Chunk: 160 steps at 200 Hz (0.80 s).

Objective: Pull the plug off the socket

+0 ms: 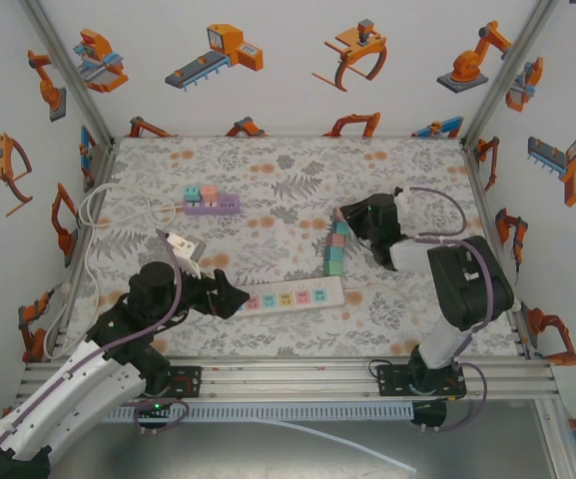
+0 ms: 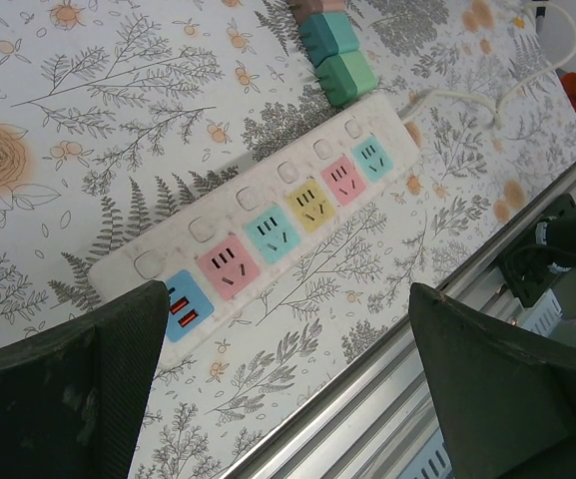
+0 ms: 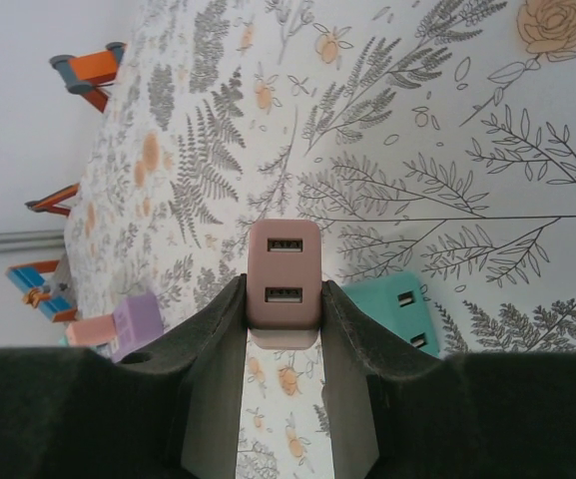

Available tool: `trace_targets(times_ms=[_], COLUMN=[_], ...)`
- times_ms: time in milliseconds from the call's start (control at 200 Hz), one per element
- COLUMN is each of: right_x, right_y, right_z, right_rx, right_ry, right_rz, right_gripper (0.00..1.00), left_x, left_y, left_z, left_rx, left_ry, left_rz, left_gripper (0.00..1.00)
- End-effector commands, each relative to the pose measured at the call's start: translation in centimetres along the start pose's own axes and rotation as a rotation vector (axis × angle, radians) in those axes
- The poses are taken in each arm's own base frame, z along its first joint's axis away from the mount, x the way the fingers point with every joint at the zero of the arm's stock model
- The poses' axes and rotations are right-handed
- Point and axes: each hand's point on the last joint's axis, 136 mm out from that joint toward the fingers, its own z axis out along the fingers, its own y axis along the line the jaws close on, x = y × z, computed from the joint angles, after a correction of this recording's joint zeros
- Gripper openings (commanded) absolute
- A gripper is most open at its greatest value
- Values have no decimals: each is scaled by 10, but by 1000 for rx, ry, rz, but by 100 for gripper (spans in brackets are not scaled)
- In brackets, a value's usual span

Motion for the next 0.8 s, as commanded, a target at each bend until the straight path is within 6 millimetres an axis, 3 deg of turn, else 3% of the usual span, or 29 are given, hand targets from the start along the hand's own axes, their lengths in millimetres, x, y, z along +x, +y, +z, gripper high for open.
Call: trace_targets(times_ms=[0, 310, 796], right_x=[-15, -9, -2], right_y=[14, 0, -20], right_z=[11, 25, 18], right_rx=[-25, 12, 62], right_ry=[-46, -29, -8], right_rz=[33, 38, 0], right_gripper=[11, 14, 39], left_x=[3, 5, 6], left_y=[0, 3, 8], left_z=[-2, -2, -4], left_rx=[0, -10, -32], left_ry=[6, 5, -8], left_rz=[27, 28, 14], left_gripper=[97, 97, 97])
